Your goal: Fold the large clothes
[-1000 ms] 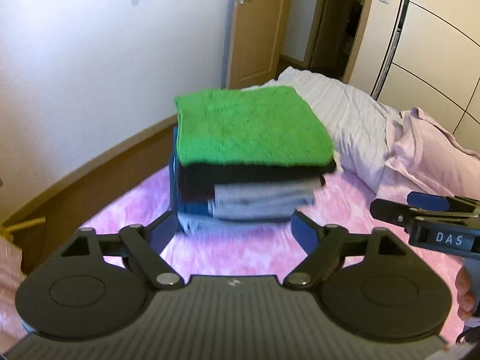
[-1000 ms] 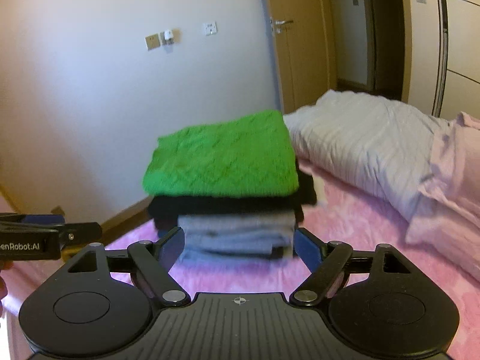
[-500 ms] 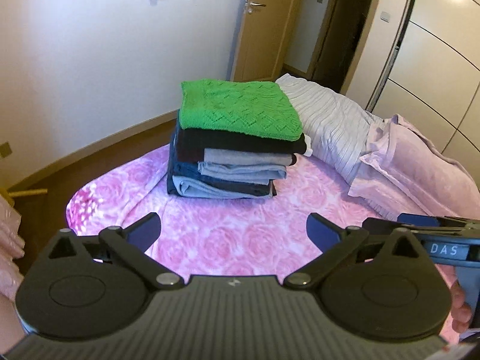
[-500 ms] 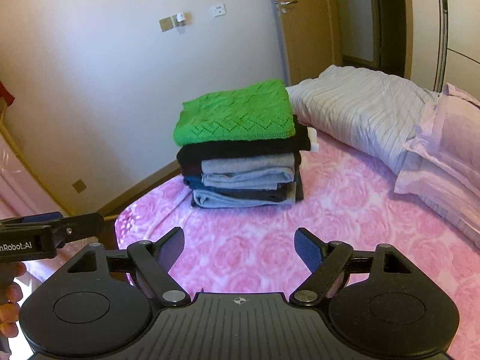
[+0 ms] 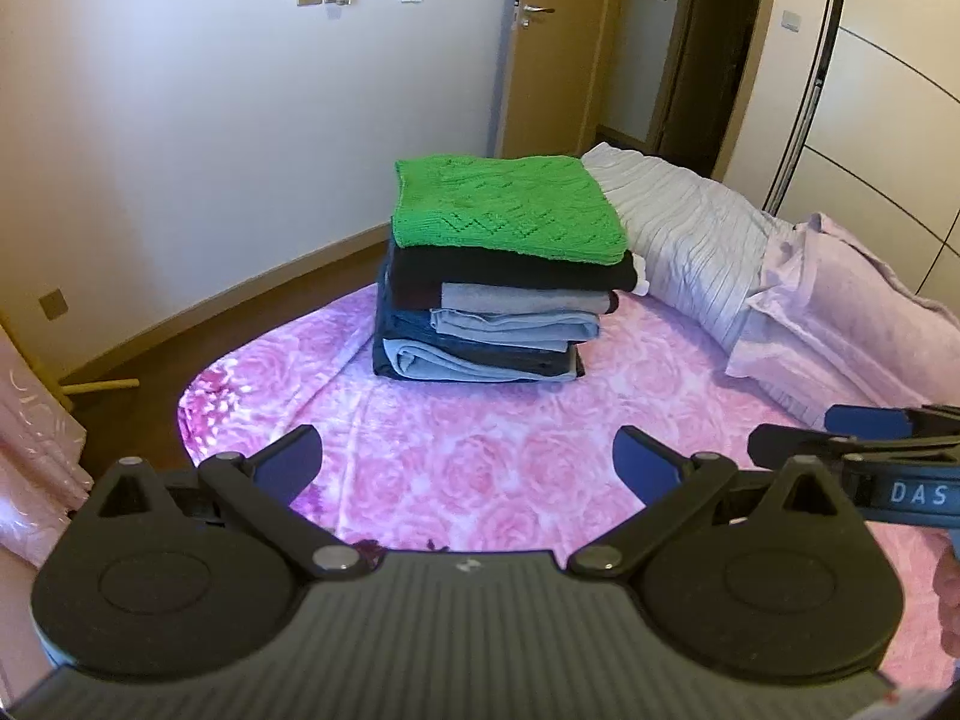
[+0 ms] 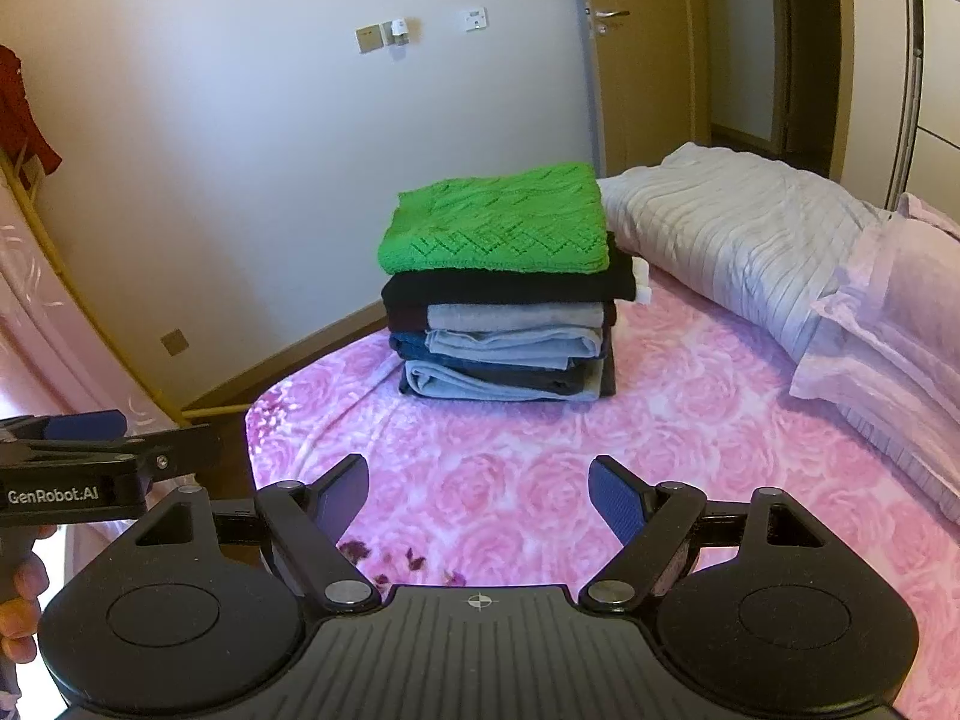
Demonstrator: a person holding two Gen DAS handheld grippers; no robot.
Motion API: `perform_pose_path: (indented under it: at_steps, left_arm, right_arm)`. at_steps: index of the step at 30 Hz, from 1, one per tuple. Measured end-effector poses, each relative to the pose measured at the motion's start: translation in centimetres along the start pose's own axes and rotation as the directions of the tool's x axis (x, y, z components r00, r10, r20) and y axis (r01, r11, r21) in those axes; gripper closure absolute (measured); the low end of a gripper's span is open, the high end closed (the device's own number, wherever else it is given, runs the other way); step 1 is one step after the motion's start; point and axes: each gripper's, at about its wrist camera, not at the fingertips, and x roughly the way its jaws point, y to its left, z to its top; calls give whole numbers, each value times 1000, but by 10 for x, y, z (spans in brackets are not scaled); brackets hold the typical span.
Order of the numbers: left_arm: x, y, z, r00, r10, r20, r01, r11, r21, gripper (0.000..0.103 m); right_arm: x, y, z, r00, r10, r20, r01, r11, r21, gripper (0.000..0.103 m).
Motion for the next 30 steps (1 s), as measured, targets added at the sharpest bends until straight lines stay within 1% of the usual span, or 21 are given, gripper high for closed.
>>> perform_pose_path:
  at_steps: [15,30]
  left_arm:
    - [16,-7,2,999,-18,-50,19,1000,16,1]
    - [17,-9,1,999,-19,-47,20,1000,23,1]
  right_arm:
    - [5,-8,2,1000,-2,-19,2,1000,1,25]
    - [10,-10,1,1000,0,-29,0,1000,3,25]
